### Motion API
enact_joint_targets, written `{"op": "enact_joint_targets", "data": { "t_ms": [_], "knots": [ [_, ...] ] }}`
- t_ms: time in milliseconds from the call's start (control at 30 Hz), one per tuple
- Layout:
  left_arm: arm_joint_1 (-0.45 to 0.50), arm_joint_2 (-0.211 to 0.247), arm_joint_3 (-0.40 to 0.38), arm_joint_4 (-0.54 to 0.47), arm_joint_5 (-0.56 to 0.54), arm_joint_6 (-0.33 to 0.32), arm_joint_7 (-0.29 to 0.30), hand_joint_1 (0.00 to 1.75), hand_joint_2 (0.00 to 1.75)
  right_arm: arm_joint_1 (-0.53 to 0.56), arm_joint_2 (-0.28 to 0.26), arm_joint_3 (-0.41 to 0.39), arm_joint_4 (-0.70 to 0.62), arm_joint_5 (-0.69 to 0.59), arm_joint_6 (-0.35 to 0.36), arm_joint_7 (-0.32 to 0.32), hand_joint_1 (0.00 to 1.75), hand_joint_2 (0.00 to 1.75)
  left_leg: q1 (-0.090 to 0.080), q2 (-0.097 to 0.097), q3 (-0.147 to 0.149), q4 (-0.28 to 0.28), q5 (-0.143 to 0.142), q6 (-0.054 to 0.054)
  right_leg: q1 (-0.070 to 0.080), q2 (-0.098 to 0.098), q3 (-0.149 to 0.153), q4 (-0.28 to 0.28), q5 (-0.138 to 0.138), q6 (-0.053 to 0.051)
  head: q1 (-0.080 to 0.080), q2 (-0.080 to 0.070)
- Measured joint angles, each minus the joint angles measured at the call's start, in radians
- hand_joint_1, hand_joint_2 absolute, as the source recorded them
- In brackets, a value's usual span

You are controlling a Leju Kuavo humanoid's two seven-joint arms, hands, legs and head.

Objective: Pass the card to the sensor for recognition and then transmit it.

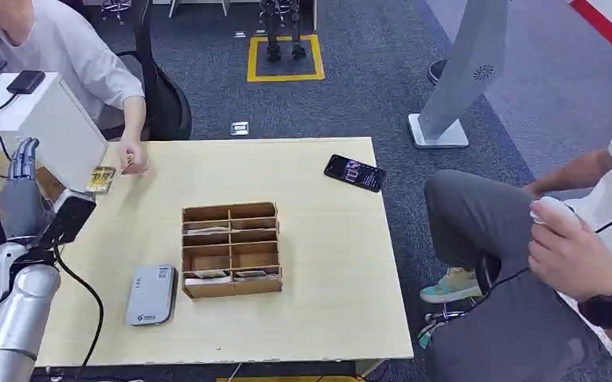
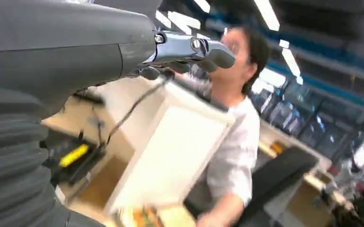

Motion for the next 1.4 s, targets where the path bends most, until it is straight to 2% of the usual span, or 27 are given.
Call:
{"op": "enact_joint_targets", "data": {
  "t_ms": [67, 133, 233, 367, 433, 533, 700, 867, 967, 1067, 1333, 1367, 1400],
  "knots": [
    [0.053, 0.002, 0.0, -0.065, 0.033, -0.074, -0.02, 0.0, 1.75, 0.006, -0.001, -0.003, 0.0, -0.001, 0.0, -0.005, 0.0, 1.75, 0.0, 0.001, 0.0, 0.0, 0.0, 0.0, 0.0, 0.0, 0.0, 0.0, 0.0, 0.0, 0.0, 0.0],
    [0.101, 0.003, 0.0, -0.132, 0.043, -0.114, -0.033, 0.0, 1.75, 0.01, -0.002, -0.005, 0.0, -0.002, 0.0, -0.006, 0.0, 1.75, 0.0, 0.0, -0.001, 0.0, 0.0, 0.0, 0.0, 0.0, -0.001, 0.0, 0.0, 0.0, 0.0, 0.0],
    [0.177, 0.003, -0.022, -0.265, -0.01, -0.185, -0.077, 0.0, 1.75, 0.013, -0.005, -0.01, 0.0, -0.004, 0.0, -0.011, 0.0, 1.75, 0.0, 0.0, -0.001, 0.0, 0.0, 0.0, 0.0, 0.0, -0.001, -0.001, 0.0, 0.0, 0.0, 0.0],
    [0.244, 0.005, -0.142, -0.417, -0.141, -0.209, -0.085, 0.0, 1.75, 0.014, -0.008, -0.015, 0.0, -0.005, -0.009, -0.037, 0.0, 1.75, 0.0, -0.001, -0.002, 0.0, 0.0, 0.0, 0.0, -0.001, -0.001, -0.001, 0.0, 0.001, 0.0, 0.0],
    [0.252, 0.008, -0.218, -0.471, -0.228, -0.191, -0.059, 0.0, 1.75, 0.014, -0.009, -0.018, 0.0, -0.006, -0.013, -0.04, 0.0, 1.75, -0.001, -0.001, -0.002, 0.0, 0.0, 0.0, 0.0, -0.001, -0.001, -0.001, 0.0, 0.001, 0.0, 0.0],
    [0.256, 0.011, -0.295, -0.523, -0.262, -0.18, -0.028, 0.0, 1.75, 0.015, -0.01, -0.024, 0.0, -0.006, -0.015, -0.043, 0.0, 1.75, -0.001, -0.001, -0.002, 0.0, 0.0, 0.0, 0.0, -0.001, -0.001, -0.001, 0.001, 0.002, 0.0, 0.0],
    [0.256, 0.016, -0.351, -0.567, -0.275, -0.172, -0.015, 0.0, 1.75, 0.015, -0.011, -0.029, 0.0, -0.007, -0.016, -0.034, 0.0, 1.75, -0.001, -0.001, -0.001, 0.0, 0.0, 0.0, 0.0, -0.001, -0.001, -0.001, 0.001, 0.001, 0.0, 0.0],
    [0.254, 0.015, -0.416, -0.586, -0.416, -0.127, 0.069, 0.0, 1.75, 0.015, -0.013, -0.032, 0.0, -0.003, -0.006, -0.008, 0.0, 1.75, -0.001, 0.0, -0.001, 0.0, 0.0, 0.0, 0.0, 0.0, -0.002, 0.0, 0.001, 0.001, -0.002, 0.0],
    [0.248, 0.01, -0.445, -0.582, -0.448, -0.114, 0.11, 0.0, 1.75, 0.016, -0.013, -0.032, 0.0, -0.002, -0.003, -0.011, 0.0, 1.75, -0.001, 0.0, -0.001, 0.0, 0.0, 0.0, 0.0, -0.001, -0.002, -0.001, 0.001, 0.001, -0.001, 0.0],
    [0.238, 0.002, -0.458, -0.564, -0.466, -0.107, 0.14, 0.0, 1.75, 0.015, -0.013, -0.032, 0.0, -0.001, -0.006, -0.016, 0.0, 1.75, -0.001, -0.001, -0.001, 0.0, 0.0, 0.0, 0.0, -0.001, -0.002, -0.001, 0.001, 0.001, -0.001, 0.0],
    [0.237, 0.002, -0.459, -0.561, -0.474, -0.104, 0.146, 0.0, 1.75, 0.015, -0.013, -0.032, 0.0, -0.001, -0.006, -0.016, 0.0, 1.75, -0.001, -0.001, -0.001, 0.0, 0.0, 0.0, 0.0, -0.001, -0.002, -0.001, 0.001, 0.001, -0.001, 0.0],
    [0.225, -0.001, -0.462, -0.532, -0.563, -0.056, 0.207, 0.0, 1.75, 0.015, -0.013, -0.032, 0.0, 0.0, -0.008, -0.019, 0.0, 1.75, -0.001, -0.001, -0.001, 0.0, 0.0, 0.0, 0.0, -0.001, -0.002, -0.001, 0.001, 0.001, -0.001, 0.0],
    [0.222, -0.002, -0.462, -0.527, -0.564, -0.052, 0.212, 0.0, 1.75, 0.015, -0.013, -0.032, 0.0, 0.001, -0.008, -0.019, 0.0, 1.75, -0.001, -0.001, -0.001, 0.0, 0.0, 0.0, 0.0, -0.001, -0.002, -0.001, 0.001, 0.001, -0.001, 0.0]
  ]
}}
